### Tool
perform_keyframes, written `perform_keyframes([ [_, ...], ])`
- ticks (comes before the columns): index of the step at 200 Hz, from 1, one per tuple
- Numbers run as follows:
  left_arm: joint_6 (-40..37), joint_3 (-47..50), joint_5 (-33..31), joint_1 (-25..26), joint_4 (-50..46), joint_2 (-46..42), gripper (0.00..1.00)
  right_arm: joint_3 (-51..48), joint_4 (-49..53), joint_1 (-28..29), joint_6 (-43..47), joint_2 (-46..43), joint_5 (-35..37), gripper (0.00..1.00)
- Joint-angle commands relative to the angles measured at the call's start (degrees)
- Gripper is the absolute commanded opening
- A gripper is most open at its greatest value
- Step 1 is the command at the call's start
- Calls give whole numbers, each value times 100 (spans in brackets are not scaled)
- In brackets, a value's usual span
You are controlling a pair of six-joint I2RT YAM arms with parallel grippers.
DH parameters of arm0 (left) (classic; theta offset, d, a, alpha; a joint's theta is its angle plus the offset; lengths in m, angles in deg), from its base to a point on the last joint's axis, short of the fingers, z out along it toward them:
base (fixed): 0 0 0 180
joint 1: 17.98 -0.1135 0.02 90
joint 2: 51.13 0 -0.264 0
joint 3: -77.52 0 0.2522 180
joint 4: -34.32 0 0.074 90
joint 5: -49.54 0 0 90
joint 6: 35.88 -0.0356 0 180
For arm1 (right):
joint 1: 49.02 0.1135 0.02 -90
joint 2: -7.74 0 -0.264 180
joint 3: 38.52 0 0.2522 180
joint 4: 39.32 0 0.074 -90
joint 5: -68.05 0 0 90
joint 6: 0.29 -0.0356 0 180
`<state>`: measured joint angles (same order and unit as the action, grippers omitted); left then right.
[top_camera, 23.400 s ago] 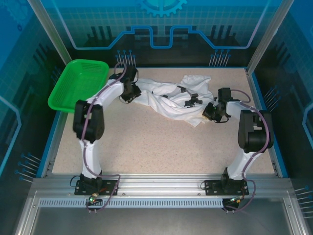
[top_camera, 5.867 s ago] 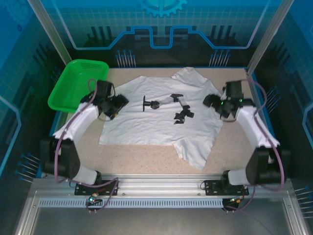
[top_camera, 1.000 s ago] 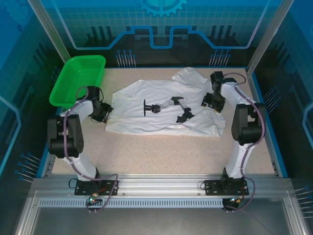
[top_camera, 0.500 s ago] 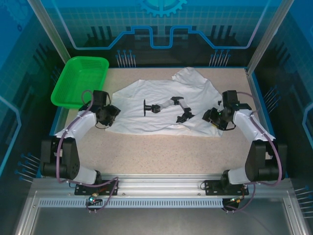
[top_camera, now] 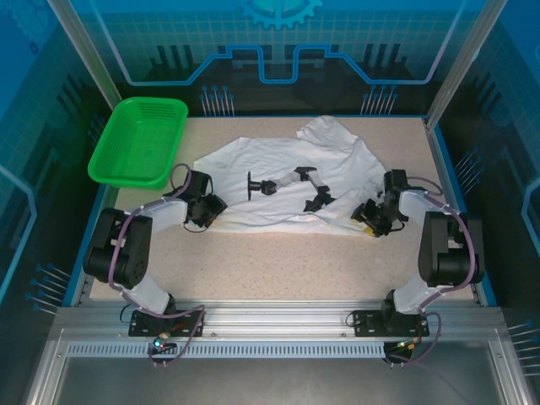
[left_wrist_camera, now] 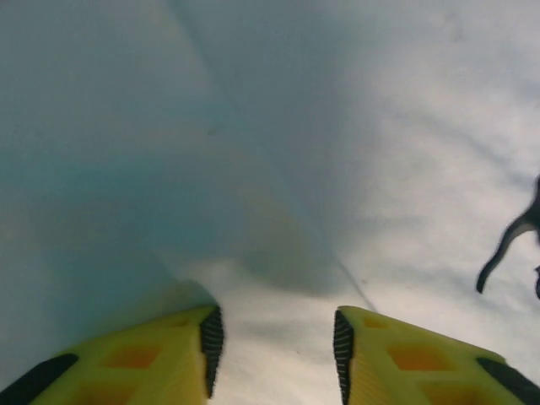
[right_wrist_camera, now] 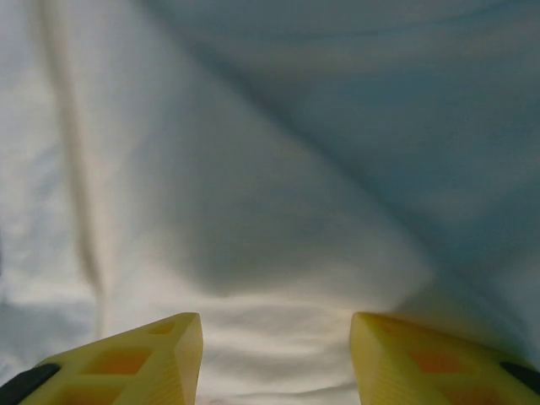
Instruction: Fold and stack the t-shirts
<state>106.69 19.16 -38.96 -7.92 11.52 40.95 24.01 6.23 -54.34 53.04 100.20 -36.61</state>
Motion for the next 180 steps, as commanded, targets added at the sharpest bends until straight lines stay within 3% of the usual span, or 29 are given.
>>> perform_keyframes([
  [1,5,536,-783,-86,-283,-170,45,-260,-35,-222,-215,139,71,51],
  [43,120,1162,-1076,-119,-467,-1049,42,-507,222,-298,-175,145,226,51],
  [120,314,1963,-1122,-119,-1290,-3039,43,-1450,479,-299,-162,-1258,375,60],
  [139,116,1828,-993,-105,-1508,-3461,44,-1391,560,-290,-66,-1546,400,65],
  [158,-321,1372,-787,4,-1635,-3678,50,-1136,720,-251,32,-1864,552,68],
  [180,-1024,655,-316,593,-1384,-3429,60,-935,672,-216,177,-2337,637,74],
])
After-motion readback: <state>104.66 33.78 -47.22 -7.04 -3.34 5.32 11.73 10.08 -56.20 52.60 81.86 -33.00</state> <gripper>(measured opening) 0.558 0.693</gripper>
